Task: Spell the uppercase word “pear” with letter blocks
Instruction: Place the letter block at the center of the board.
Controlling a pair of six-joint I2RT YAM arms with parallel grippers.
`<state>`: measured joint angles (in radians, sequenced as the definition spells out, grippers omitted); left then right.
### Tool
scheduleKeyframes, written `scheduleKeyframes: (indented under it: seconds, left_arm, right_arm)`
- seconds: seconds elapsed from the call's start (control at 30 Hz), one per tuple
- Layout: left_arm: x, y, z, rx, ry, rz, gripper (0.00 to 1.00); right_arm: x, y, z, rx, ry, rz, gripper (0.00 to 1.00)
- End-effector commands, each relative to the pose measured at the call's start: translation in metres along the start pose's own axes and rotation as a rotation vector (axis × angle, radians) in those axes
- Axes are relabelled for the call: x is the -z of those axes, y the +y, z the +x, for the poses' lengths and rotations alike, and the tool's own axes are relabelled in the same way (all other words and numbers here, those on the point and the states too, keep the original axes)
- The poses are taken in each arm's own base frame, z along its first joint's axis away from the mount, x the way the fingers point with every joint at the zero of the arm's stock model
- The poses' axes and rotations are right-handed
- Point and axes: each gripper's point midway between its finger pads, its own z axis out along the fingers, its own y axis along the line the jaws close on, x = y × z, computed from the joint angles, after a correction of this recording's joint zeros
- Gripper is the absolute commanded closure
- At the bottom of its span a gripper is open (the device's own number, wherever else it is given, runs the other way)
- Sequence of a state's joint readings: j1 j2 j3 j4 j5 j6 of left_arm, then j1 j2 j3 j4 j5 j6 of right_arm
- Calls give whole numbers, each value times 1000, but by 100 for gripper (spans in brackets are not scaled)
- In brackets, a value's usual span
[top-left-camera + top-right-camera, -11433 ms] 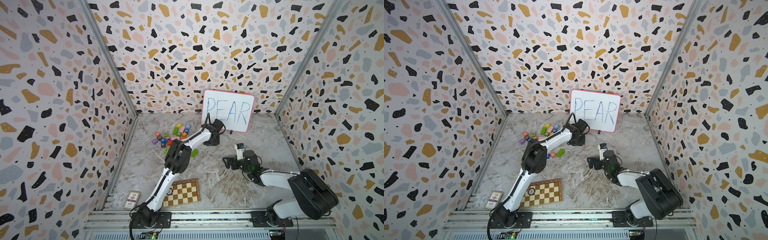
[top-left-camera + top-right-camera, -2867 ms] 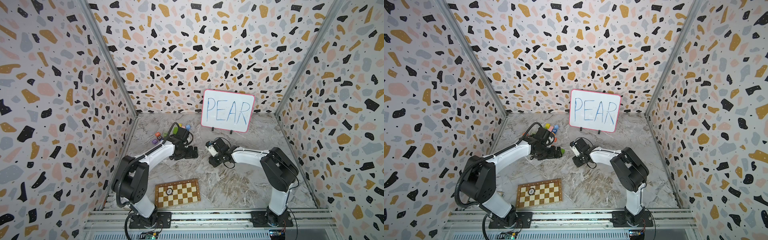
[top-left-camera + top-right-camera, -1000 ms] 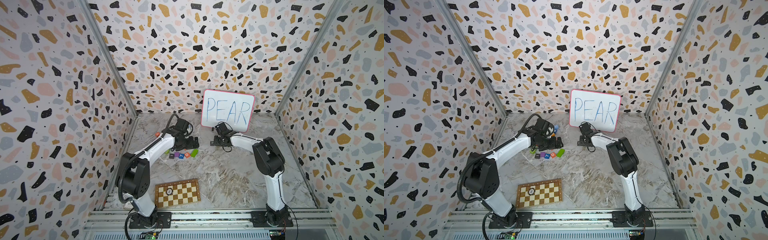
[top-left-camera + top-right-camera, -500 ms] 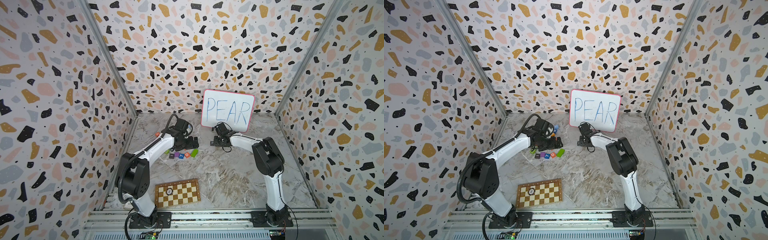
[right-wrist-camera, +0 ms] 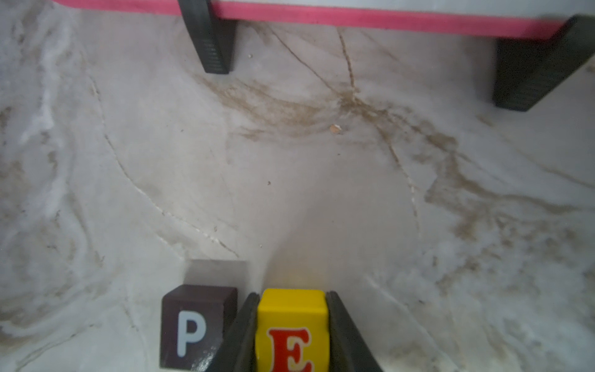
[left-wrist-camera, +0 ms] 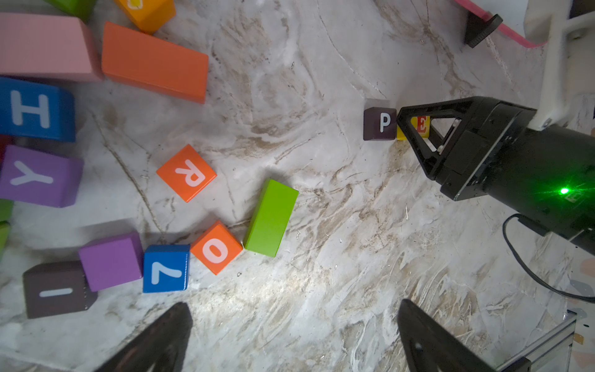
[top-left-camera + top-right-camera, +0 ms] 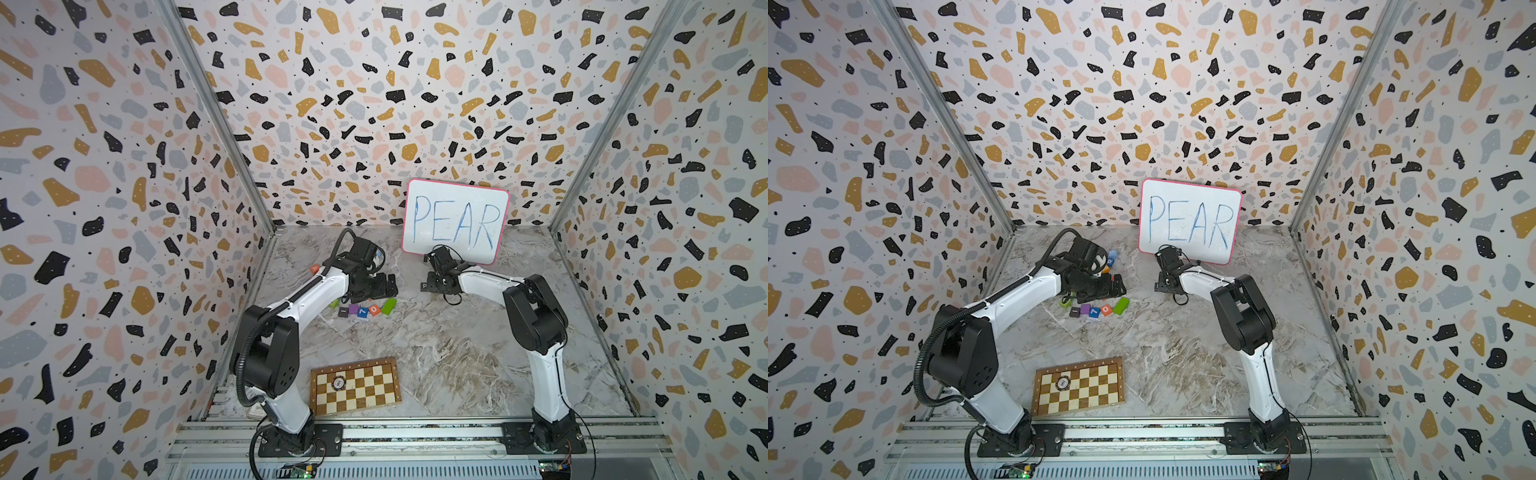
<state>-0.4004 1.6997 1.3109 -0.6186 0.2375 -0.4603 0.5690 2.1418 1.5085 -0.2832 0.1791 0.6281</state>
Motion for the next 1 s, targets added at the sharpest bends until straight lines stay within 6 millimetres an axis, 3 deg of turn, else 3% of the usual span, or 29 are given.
scheduleKeyframes:
  seconds: [0.0, 0.57, 0.97]
  left_arm:
    - [9, -3, 0, 2, -22, 24, 1]
    - [13, -1, -1, 2, -36, 19, 1]
    - [20, 6, -18, 55, -92, 19, 1]
  right_arm:
    - [3, -1, 2, -12, 15, 28, 68]
    - [16, 5, -11, -27, -12, 33, 58]
    - [53, 19, -40, 94, -116, 0, 51]
